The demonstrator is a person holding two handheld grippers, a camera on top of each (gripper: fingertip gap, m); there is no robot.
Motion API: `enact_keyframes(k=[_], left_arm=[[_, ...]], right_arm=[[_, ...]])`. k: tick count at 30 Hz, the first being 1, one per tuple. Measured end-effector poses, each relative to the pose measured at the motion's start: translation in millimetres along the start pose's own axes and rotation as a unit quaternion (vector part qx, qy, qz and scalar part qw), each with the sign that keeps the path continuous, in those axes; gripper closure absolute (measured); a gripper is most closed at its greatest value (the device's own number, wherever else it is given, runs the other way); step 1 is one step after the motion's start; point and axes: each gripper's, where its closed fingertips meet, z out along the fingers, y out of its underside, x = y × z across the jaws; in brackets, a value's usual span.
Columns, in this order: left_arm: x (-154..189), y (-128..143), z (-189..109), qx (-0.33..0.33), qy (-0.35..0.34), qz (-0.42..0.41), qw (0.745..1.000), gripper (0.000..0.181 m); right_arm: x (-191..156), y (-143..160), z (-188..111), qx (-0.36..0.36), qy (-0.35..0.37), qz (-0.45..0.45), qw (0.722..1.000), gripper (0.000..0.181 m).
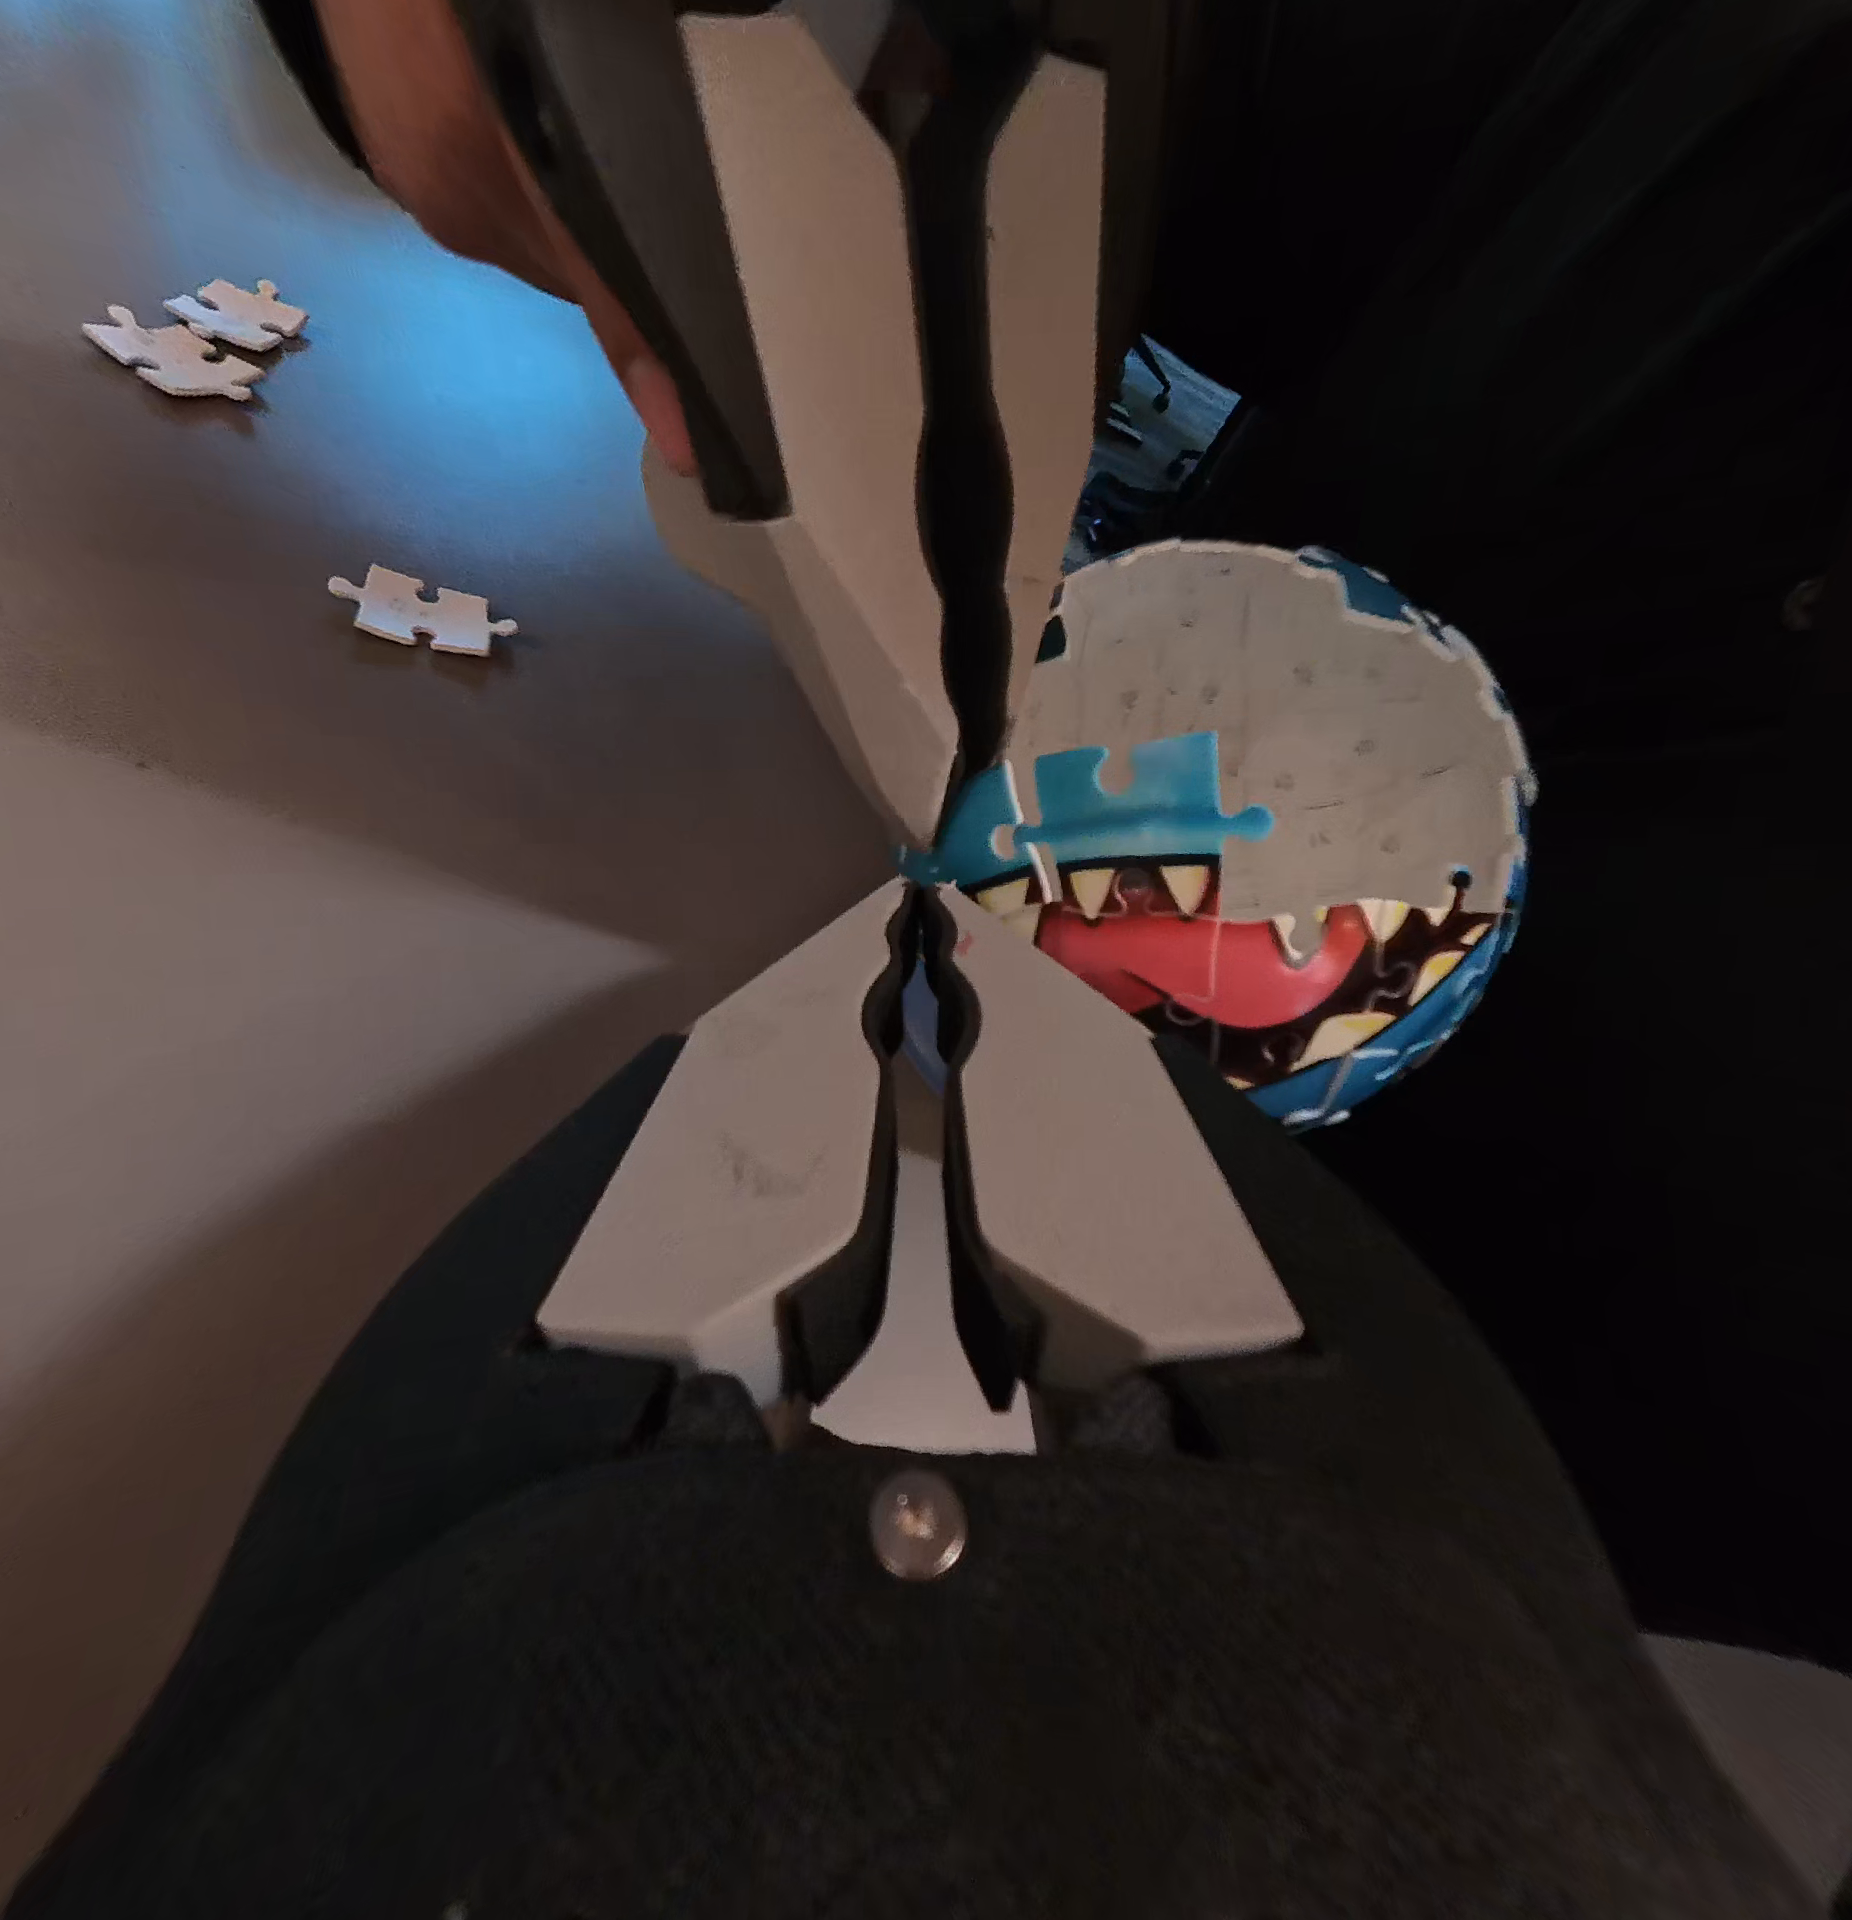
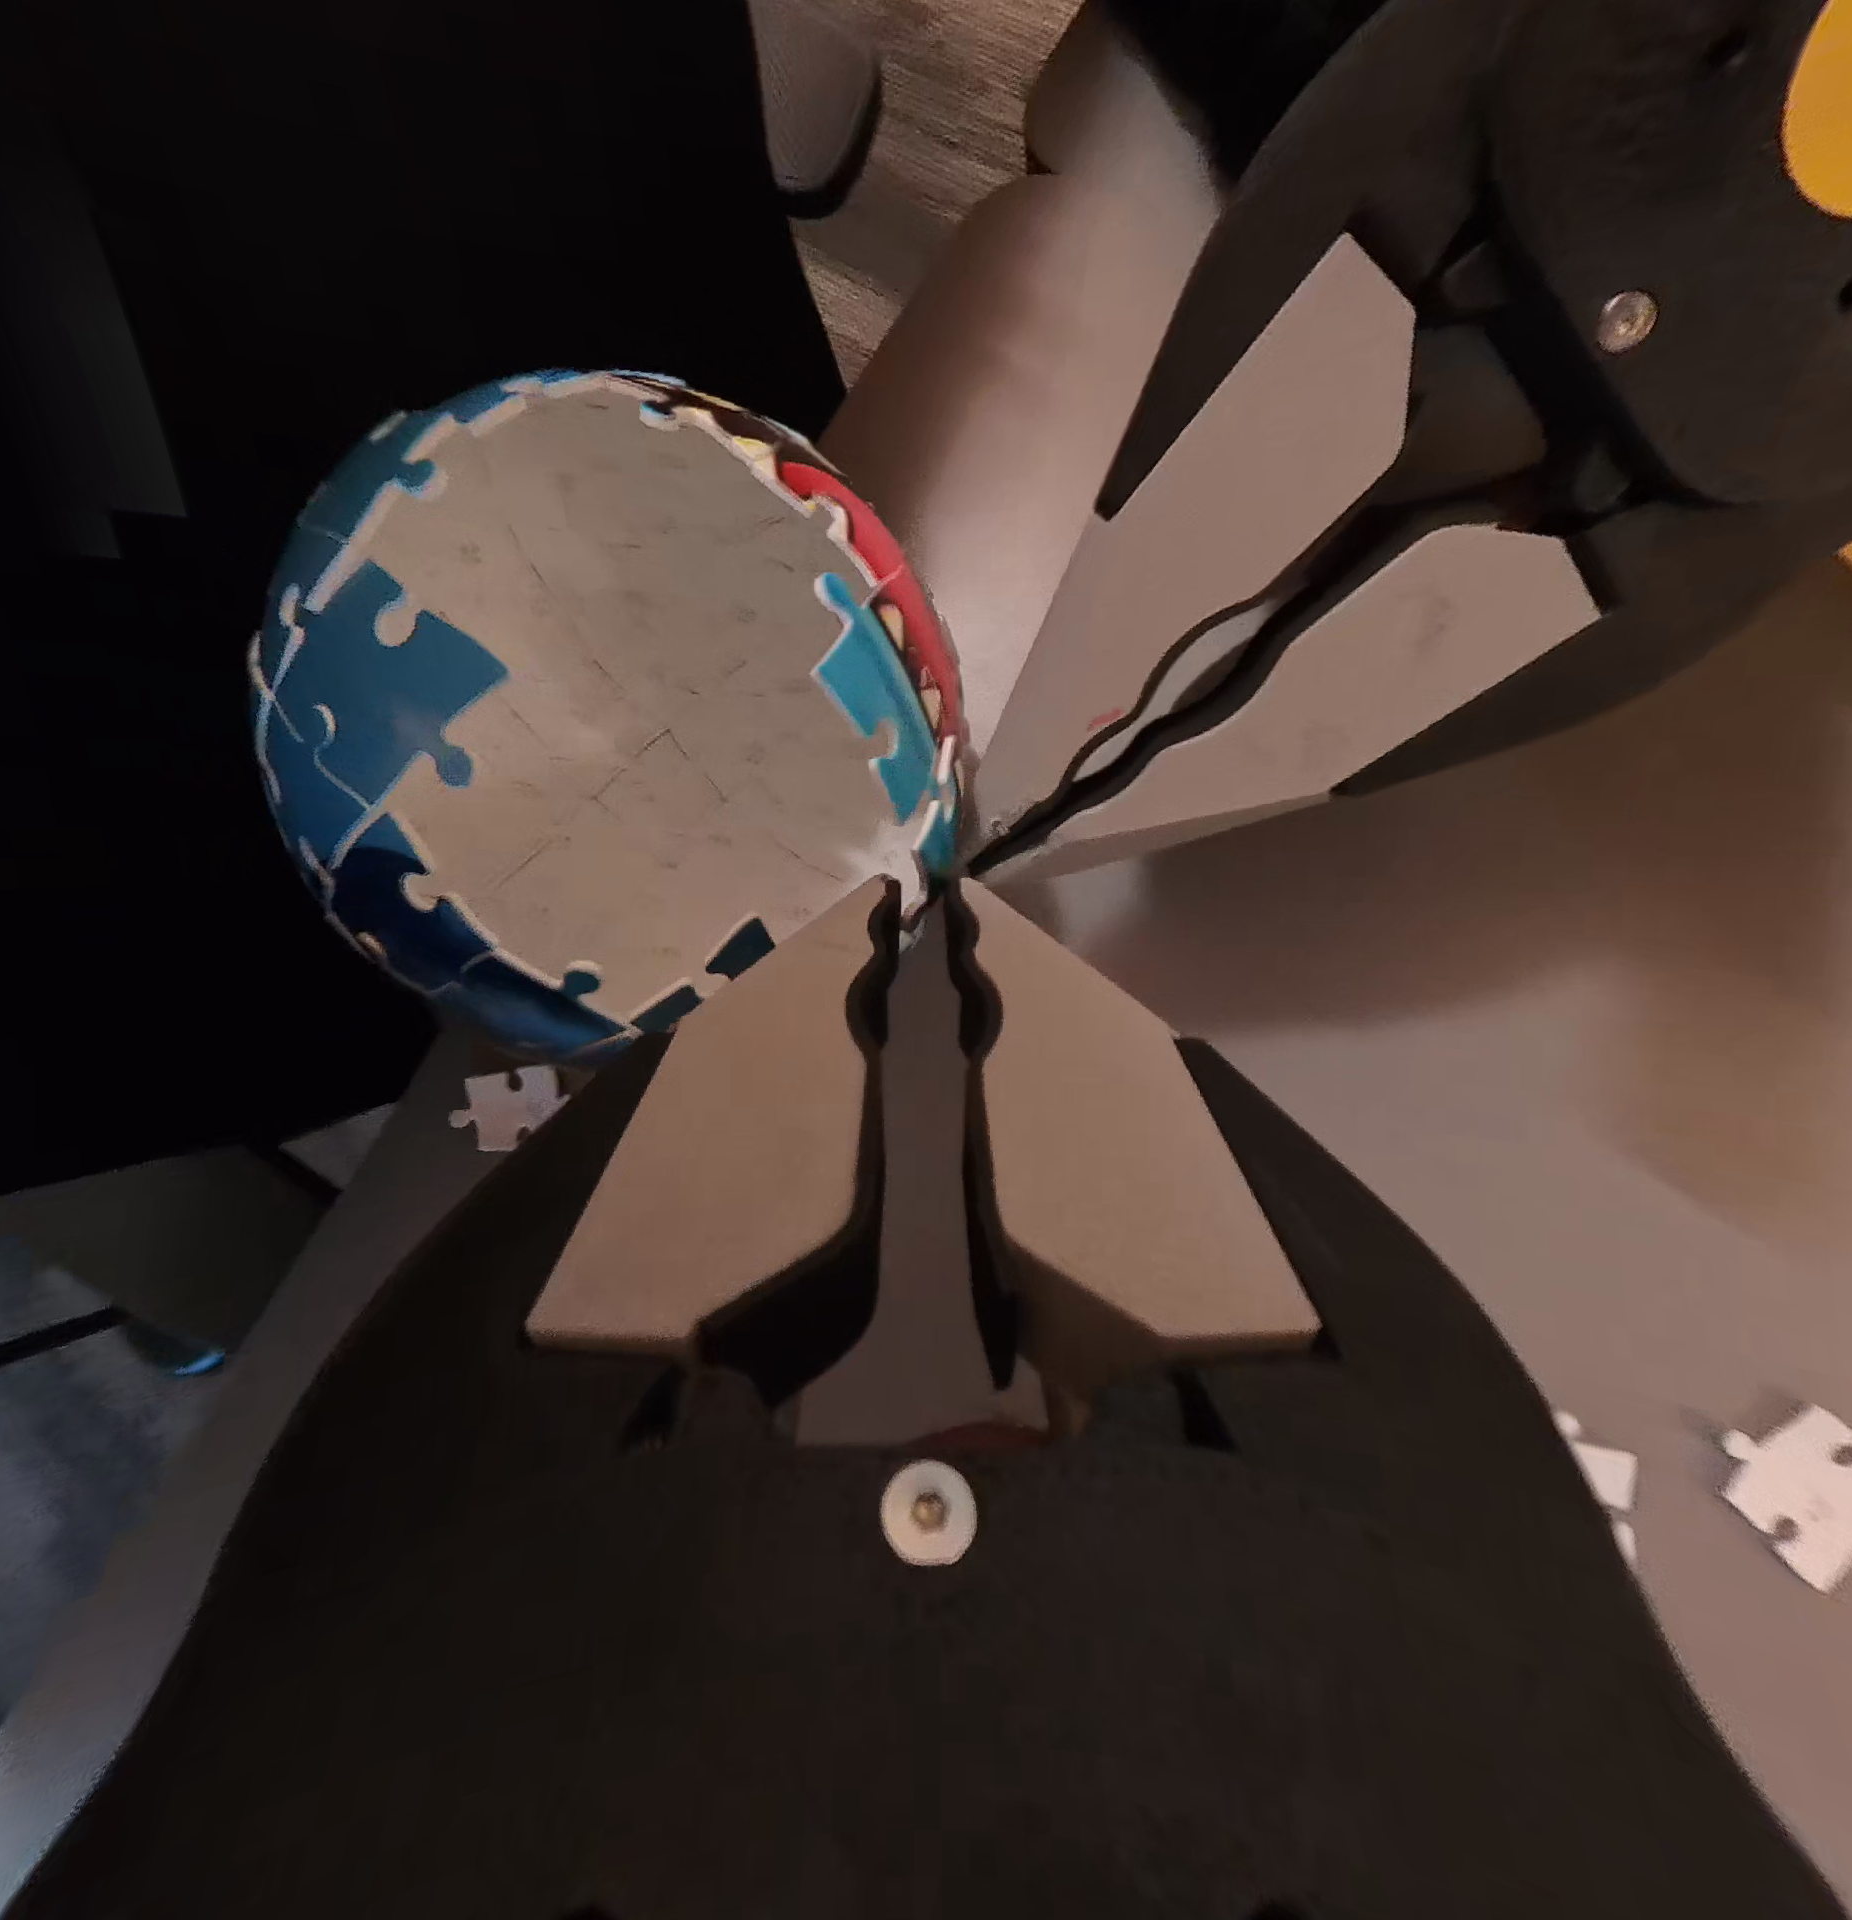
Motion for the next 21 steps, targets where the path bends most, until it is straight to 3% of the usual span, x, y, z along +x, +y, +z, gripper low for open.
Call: enact_keyframes(k=[7,21], left_arm=[[-1.7,1.1,0.3,-0.001,-0.002,0.001,1.0,0.181],[-3.0,2.9,-0.6,-0.006,-0.007,0.001,1.0,0.181]], right_arm=[[0.3,-4.3,2.6,0.054,-0.066,0.048,0.995,0.173],[5.9,-5.1,5.7,0.015,0.031,0.019,0.999,0.178]])
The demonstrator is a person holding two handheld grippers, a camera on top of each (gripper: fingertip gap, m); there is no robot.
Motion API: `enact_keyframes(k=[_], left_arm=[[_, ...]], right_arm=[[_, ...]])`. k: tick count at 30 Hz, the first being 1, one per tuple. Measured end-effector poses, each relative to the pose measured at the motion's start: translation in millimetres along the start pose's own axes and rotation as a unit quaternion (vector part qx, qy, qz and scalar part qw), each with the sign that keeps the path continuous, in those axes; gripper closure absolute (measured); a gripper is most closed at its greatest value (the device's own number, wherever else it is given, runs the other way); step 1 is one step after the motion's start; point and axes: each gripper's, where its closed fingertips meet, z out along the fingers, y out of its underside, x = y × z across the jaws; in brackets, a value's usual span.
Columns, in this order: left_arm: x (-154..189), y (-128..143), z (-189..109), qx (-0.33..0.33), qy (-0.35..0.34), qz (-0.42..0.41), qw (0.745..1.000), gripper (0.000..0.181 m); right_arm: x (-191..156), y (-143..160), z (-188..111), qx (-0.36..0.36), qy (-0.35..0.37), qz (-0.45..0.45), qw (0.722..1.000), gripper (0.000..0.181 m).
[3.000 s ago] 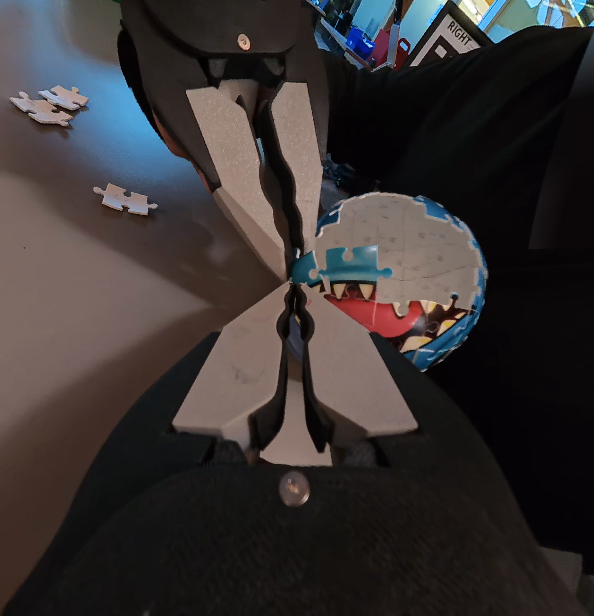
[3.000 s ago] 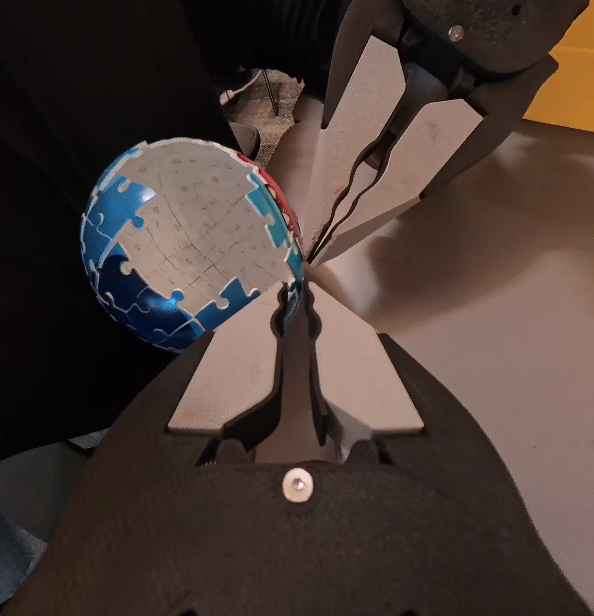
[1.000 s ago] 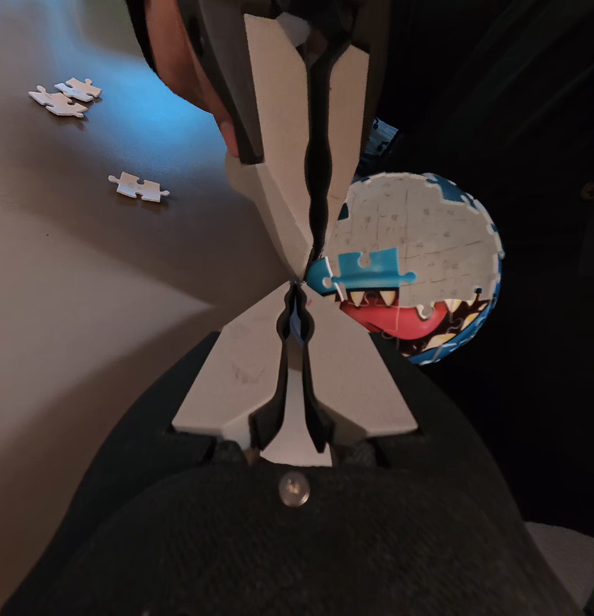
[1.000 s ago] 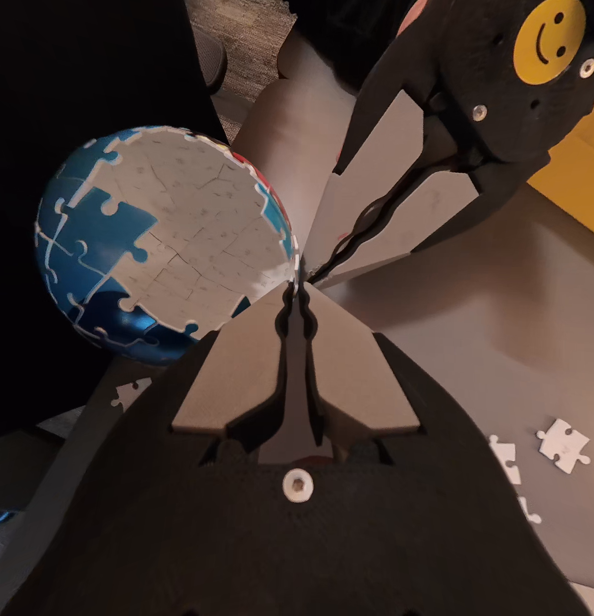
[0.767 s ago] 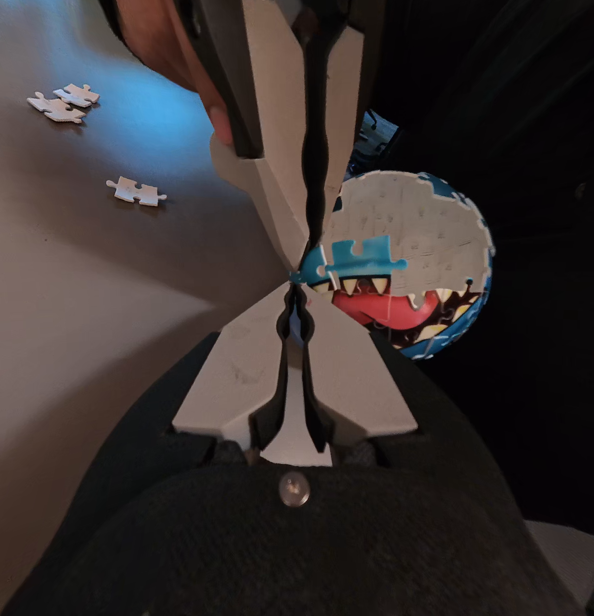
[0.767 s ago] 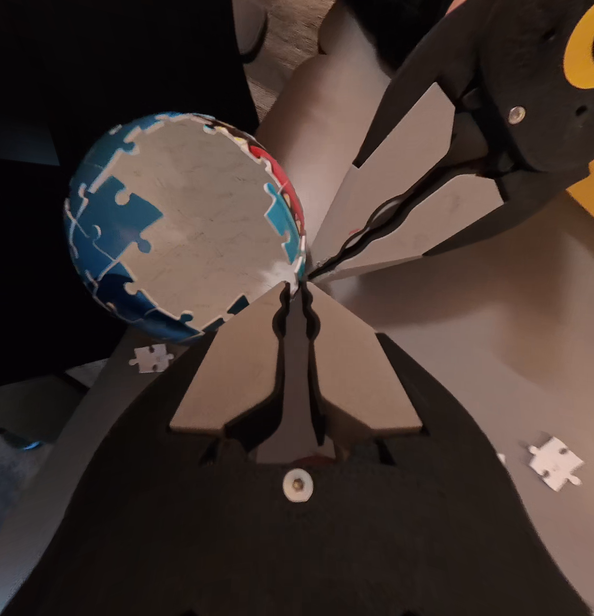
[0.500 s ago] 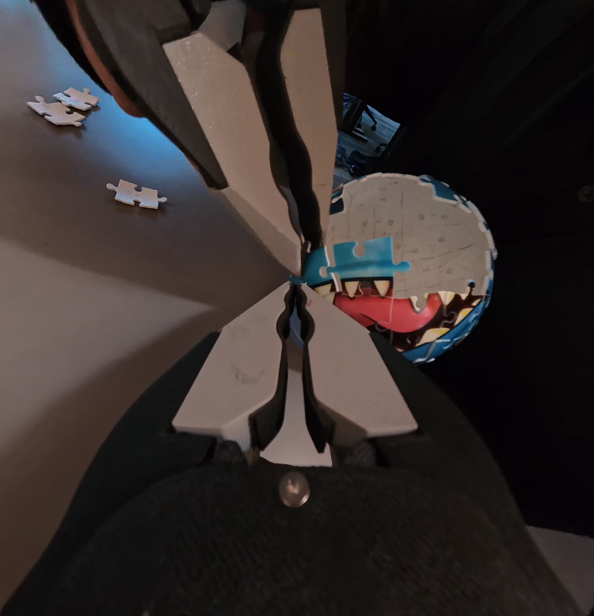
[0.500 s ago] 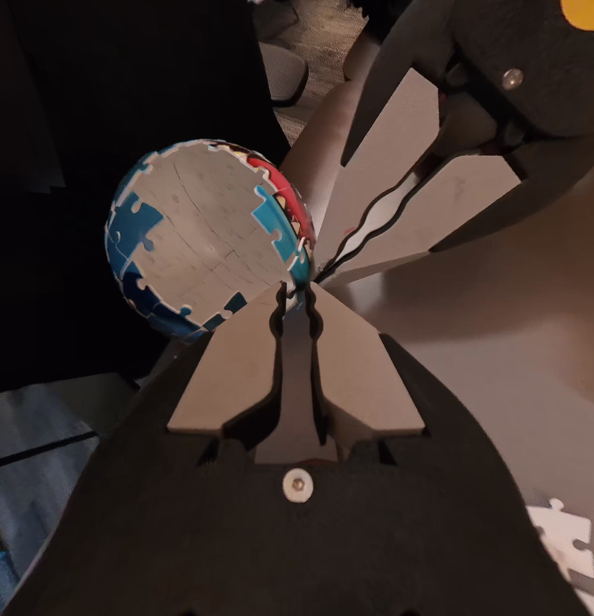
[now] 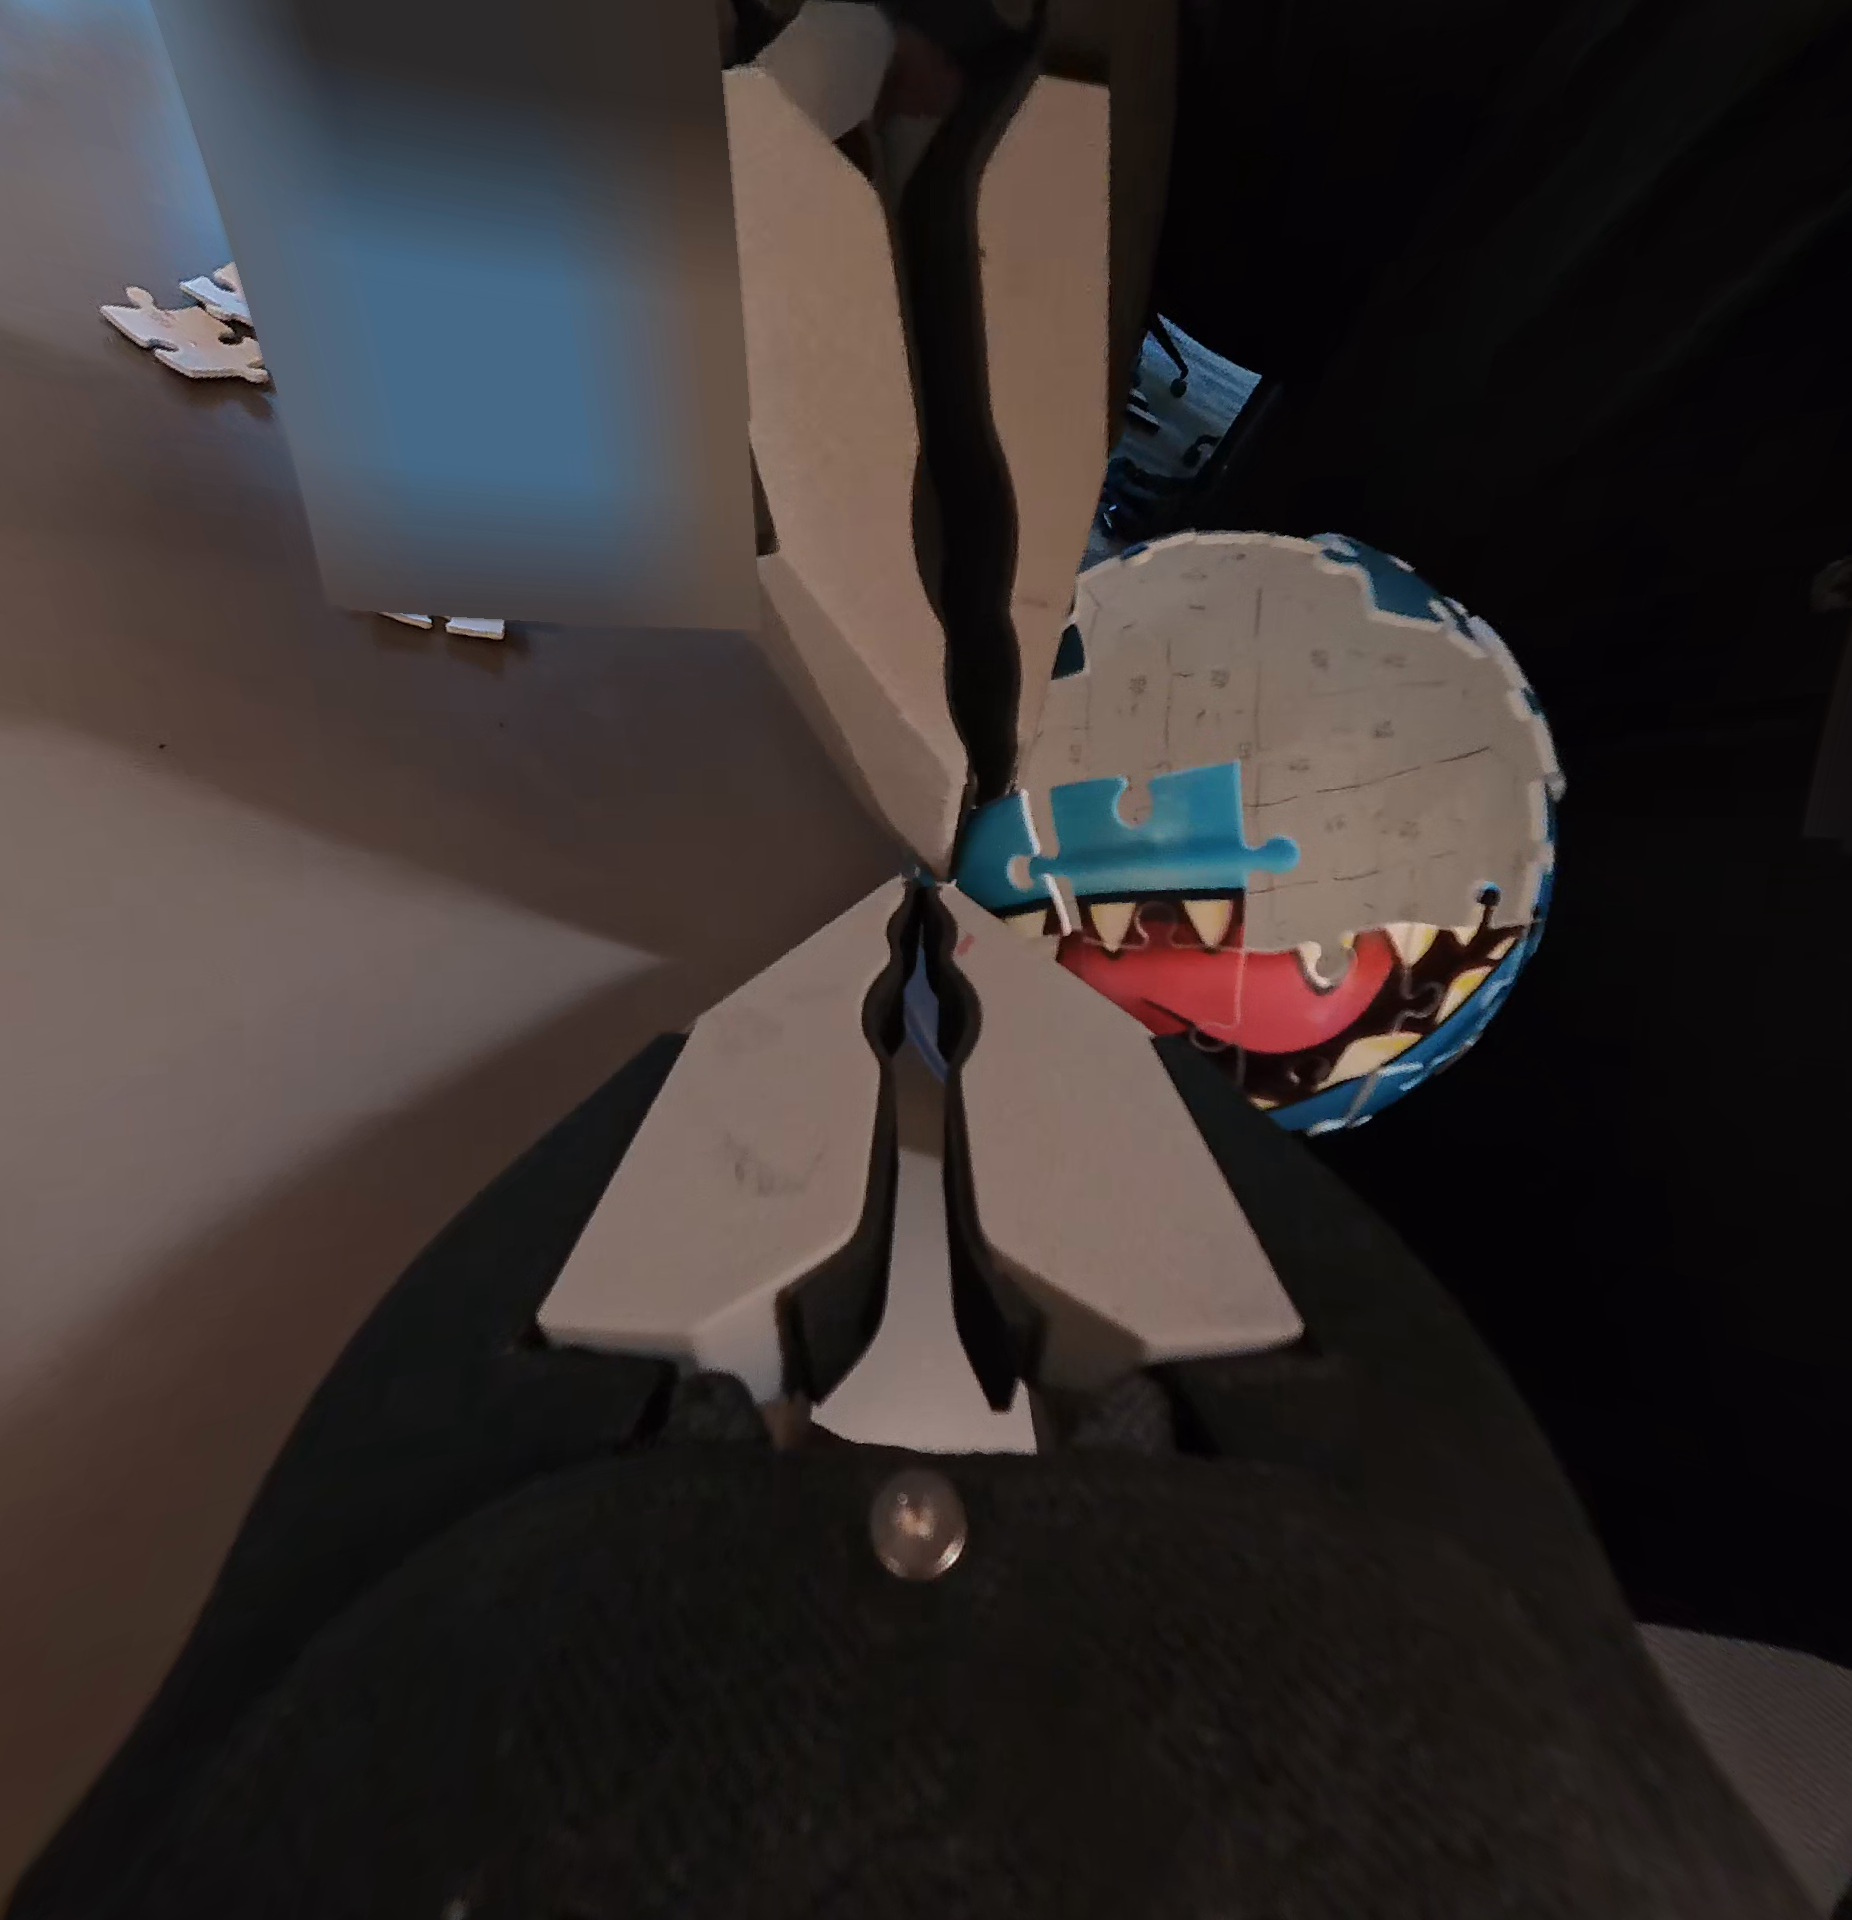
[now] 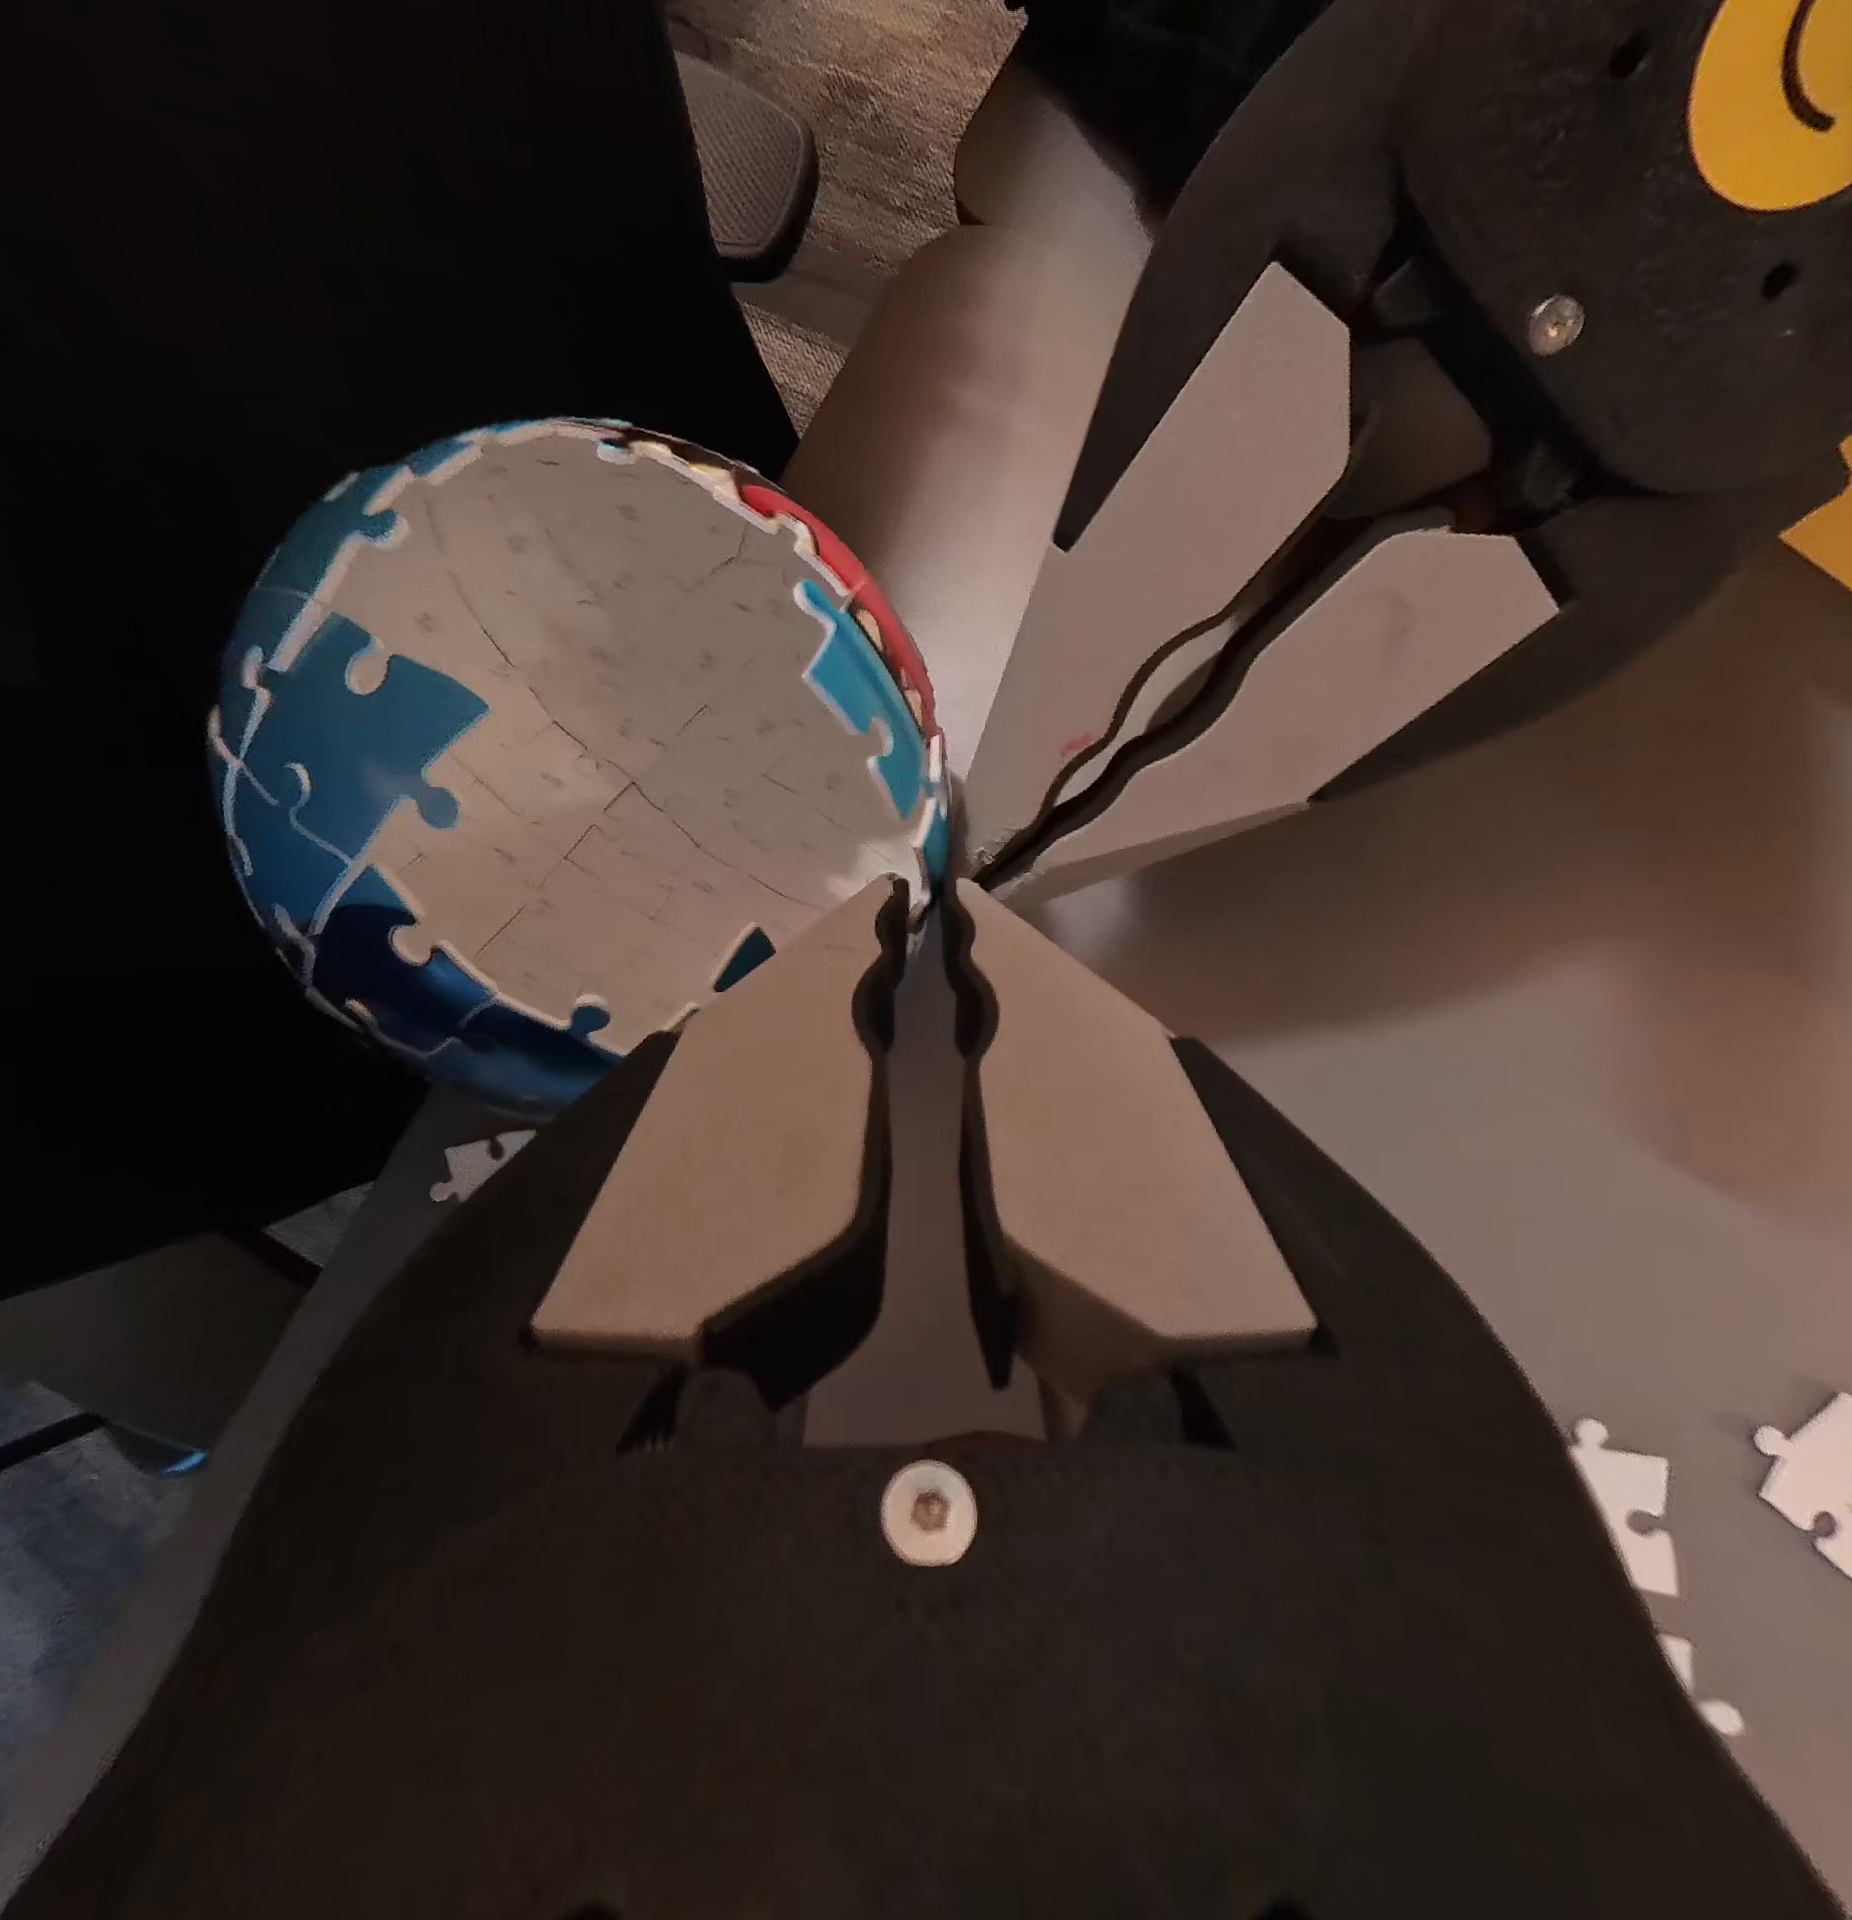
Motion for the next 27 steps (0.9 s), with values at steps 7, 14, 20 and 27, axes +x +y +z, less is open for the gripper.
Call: enact_keyframes(k=[7,14,20,27], left_arm=[[0.7,1.2,-1.0,-0.001,-0.003,-0.001,1.0,0.181],[-0.3,1.0,-2.9,0.003,-0.006,-0.002,1.0,0.181],[1.2,-0.8,-4.4,0.007,-0.005,0.001,1.0,0.181],[0.6,-0.2,-4.4,0.005,-0.004,0.001,1.0,0.181]], right_arm=[[1.8,-0.9,1.7,-0.017,0.028,-0.01,0.999,0.179],[3.6,-0.7,0.3,-0.029,0.03,-0.008,0.999,0.179],[3.2,-4.9,-4.9,0.01,-0.004,0.007,1.0,0.174],[2.6,-5.6,-5.3,0.001,-0.006,0.007,1.0,0.178]])
